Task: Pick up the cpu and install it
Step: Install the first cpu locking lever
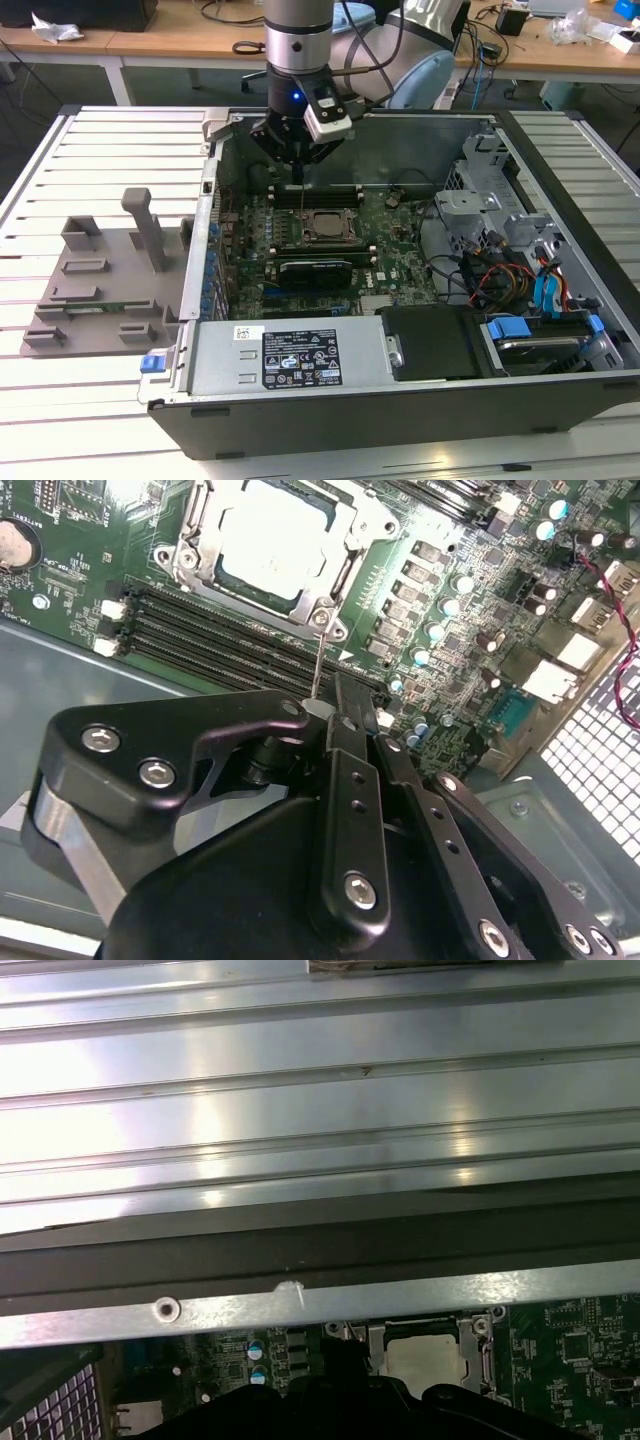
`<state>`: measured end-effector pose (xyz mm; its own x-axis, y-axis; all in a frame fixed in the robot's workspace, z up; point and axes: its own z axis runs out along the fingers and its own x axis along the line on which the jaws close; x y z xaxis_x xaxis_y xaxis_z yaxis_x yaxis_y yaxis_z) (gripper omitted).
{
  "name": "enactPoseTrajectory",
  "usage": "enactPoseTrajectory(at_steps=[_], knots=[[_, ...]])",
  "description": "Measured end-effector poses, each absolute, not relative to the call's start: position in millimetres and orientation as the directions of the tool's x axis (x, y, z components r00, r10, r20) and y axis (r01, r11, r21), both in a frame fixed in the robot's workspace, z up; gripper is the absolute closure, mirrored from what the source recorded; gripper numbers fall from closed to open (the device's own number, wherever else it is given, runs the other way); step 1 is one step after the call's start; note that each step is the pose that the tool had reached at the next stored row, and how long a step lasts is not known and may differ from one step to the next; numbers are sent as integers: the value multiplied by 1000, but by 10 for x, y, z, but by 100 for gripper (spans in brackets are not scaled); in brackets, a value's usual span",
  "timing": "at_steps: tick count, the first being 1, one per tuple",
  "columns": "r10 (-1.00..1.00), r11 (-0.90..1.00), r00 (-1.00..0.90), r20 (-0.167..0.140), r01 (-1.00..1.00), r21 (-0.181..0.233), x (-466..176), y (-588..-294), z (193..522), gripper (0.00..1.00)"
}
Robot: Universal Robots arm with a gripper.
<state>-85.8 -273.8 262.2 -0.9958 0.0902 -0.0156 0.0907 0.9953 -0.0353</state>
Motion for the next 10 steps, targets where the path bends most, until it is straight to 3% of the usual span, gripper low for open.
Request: enactPoseTrajectory(at_steps=[10], knots=[[73, 996, -997, -15, 74, -41, -731, -2737, 2606, 89]])
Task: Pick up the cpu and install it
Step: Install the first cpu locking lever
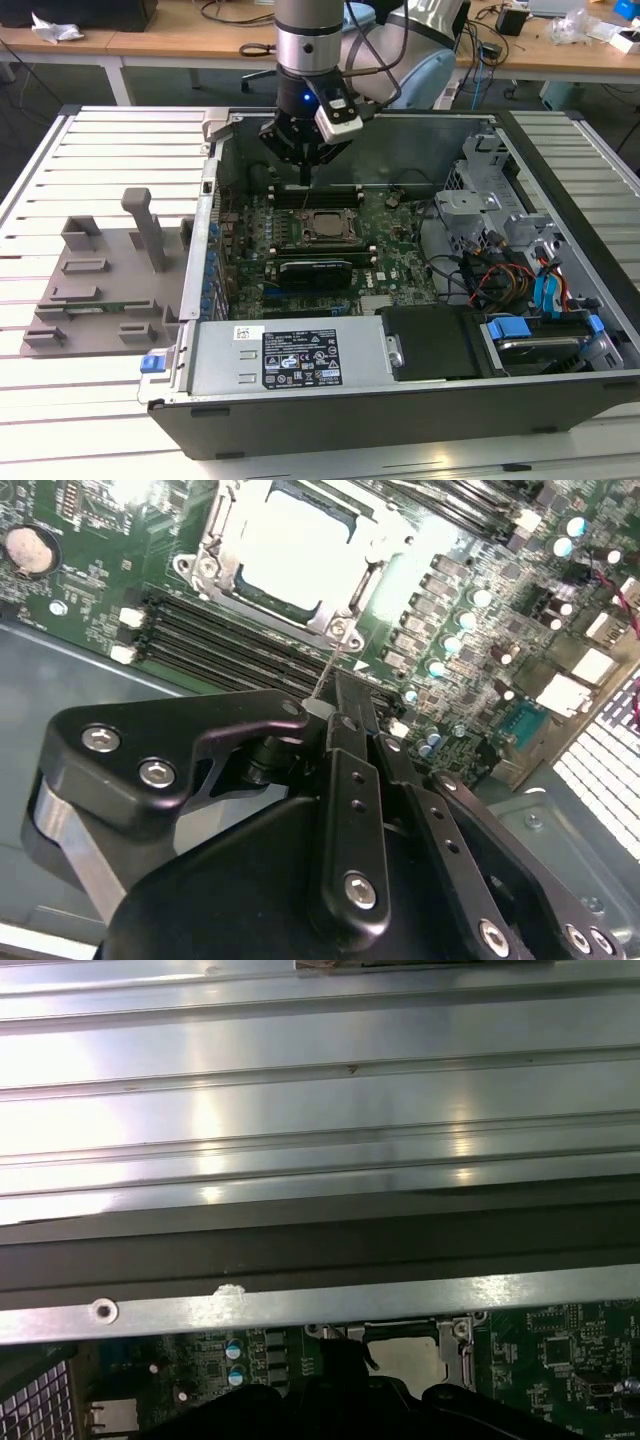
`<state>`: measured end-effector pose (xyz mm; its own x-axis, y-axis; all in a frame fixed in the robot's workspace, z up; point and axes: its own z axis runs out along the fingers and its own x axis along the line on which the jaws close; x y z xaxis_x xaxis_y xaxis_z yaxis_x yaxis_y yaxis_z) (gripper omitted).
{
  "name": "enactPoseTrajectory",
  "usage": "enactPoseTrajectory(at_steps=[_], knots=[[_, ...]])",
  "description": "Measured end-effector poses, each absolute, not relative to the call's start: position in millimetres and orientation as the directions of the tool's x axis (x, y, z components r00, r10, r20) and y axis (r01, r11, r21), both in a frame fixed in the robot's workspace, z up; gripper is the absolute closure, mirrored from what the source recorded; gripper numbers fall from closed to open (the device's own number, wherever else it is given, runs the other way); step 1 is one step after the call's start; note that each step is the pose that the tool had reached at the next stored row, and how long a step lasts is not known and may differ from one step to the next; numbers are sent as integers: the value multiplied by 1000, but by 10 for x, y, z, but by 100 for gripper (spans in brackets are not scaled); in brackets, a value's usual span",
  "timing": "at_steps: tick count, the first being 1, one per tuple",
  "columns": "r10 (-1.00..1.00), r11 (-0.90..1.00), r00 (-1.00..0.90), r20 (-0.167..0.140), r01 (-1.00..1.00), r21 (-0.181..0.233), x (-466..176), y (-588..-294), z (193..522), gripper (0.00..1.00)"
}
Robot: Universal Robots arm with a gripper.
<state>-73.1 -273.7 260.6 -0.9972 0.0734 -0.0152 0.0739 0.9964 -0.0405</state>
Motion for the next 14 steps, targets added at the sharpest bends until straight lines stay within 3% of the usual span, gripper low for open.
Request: enactPoseTrajectory(at_steps=[12, 14], knots=[[-24, 999, -1000, -15, -24, -40, -717, -2737, 2582, 89], [-25, 1000, -1000, -16, -24, -19, -716, -2738, 2523, 89]])
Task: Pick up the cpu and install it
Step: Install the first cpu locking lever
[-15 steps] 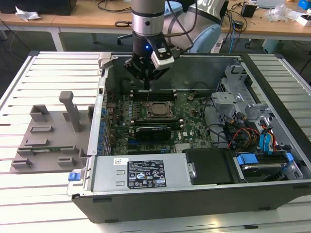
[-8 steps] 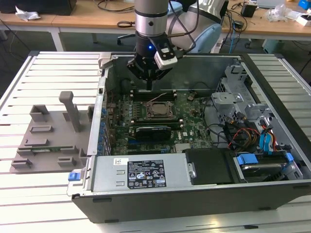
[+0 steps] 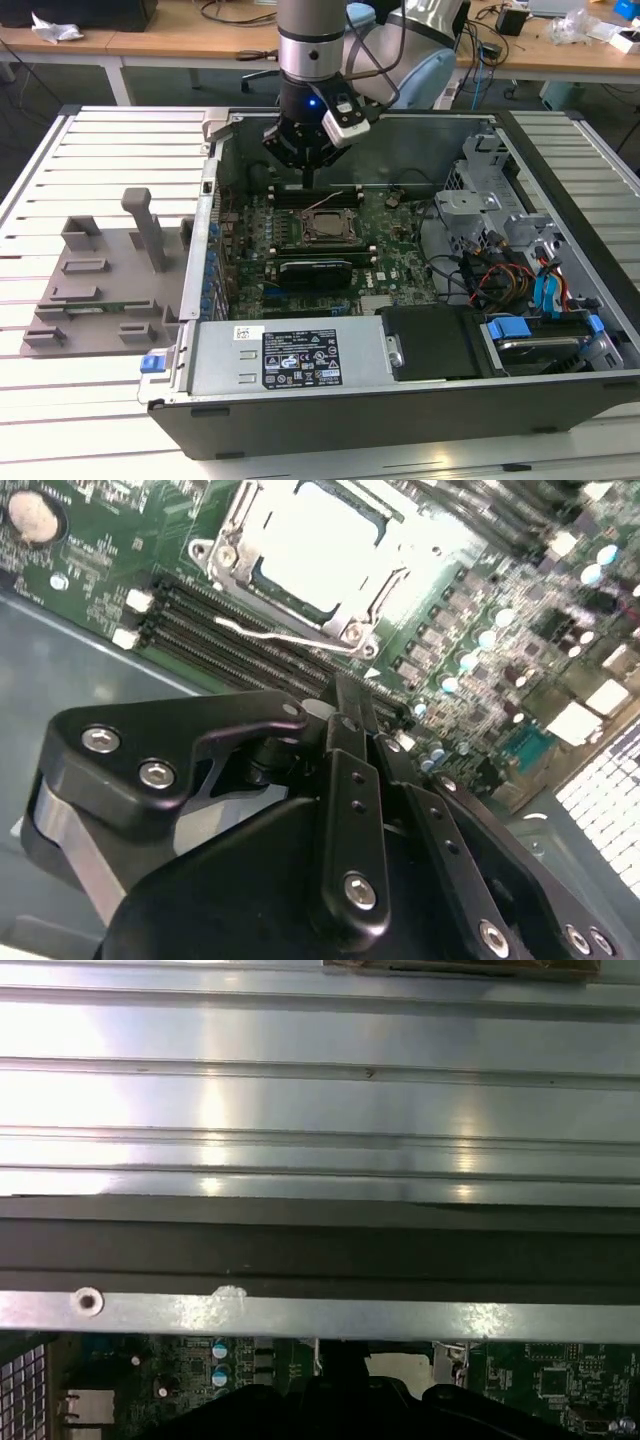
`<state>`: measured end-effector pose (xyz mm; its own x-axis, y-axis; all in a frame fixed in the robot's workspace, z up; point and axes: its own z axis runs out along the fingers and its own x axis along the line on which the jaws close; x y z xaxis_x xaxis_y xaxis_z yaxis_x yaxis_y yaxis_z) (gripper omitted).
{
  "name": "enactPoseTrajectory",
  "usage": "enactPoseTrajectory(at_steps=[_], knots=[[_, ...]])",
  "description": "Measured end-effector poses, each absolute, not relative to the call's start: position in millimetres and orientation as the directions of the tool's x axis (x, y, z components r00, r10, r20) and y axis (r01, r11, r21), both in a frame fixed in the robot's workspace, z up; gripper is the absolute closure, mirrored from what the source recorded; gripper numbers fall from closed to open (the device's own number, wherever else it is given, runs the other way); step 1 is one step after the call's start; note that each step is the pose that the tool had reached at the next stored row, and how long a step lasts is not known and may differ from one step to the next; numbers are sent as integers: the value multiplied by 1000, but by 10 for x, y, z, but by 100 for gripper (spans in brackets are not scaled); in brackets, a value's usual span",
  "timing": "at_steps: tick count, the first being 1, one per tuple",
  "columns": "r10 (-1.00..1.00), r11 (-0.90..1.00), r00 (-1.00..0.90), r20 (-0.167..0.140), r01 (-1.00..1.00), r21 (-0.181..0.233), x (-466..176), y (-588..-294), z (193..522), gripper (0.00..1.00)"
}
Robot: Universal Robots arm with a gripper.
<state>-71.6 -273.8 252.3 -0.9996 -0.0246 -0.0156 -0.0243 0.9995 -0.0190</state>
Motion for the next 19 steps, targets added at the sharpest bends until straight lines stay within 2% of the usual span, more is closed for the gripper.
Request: enactPoseTrajectory(at_steps=[1, 19], knots=[[-25, 999, -1000, -17, -26, 45, -716, -2797, 2508, 89], [-65, 997, -998, -16, -65, 46, -622, -2818, 2299, 89]])
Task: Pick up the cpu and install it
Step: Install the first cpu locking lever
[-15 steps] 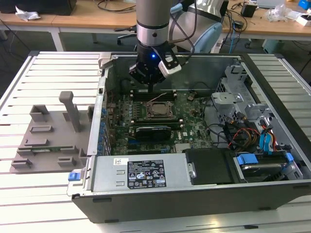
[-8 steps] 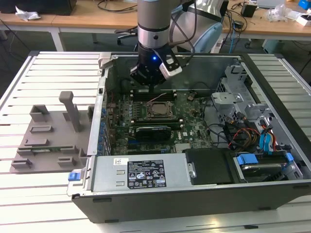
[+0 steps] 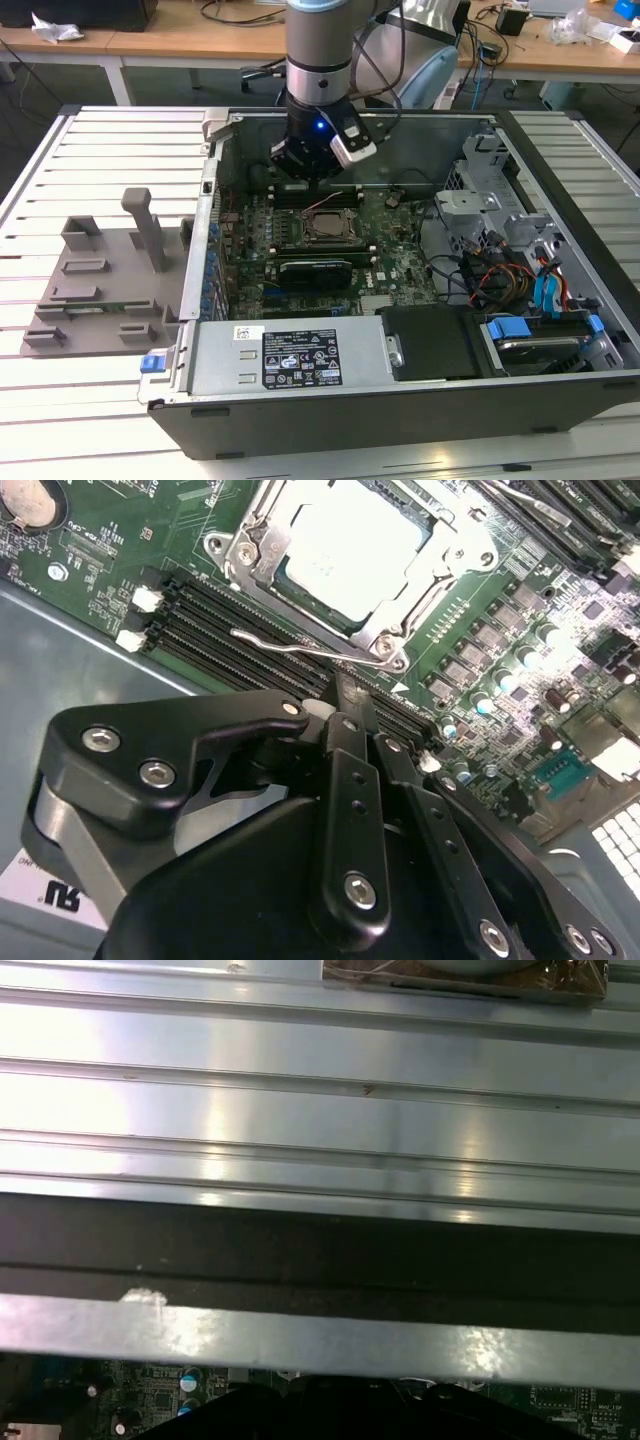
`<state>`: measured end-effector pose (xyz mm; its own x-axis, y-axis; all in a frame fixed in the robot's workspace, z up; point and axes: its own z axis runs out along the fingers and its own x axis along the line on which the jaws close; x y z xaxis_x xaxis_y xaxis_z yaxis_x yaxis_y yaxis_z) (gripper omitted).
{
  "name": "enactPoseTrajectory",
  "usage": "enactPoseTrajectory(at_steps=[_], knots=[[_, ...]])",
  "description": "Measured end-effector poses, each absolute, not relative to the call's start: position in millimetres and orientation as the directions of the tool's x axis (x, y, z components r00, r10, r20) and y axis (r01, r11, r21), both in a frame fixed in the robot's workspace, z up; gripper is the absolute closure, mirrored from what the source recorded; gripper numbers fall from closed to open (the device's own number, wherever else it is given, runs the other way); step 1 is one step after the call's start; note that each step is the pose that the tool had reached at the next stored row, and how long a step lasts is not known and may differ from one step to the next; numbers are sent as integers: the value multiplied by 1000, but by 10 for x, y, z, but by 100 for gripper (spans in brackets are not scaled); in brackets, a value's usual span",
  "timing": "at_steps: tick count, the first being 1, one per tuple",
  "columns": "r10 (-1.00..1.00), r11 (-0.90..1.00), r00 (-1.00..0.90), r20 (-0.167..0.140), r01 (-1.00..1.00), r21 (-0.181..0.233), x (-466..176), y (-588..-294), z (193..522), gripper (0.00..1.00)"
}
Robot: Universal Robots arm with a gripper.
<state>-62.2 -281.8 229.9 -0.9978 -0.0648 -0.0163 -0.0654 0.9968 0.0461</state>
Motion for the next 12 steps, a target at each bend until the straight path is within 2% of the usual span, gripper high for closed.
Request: enactPoseTrajectory(at_steps=[12], knots=[[-65, 997, -998, -16, -65, 46, -533, -2818, 2201, 89]])
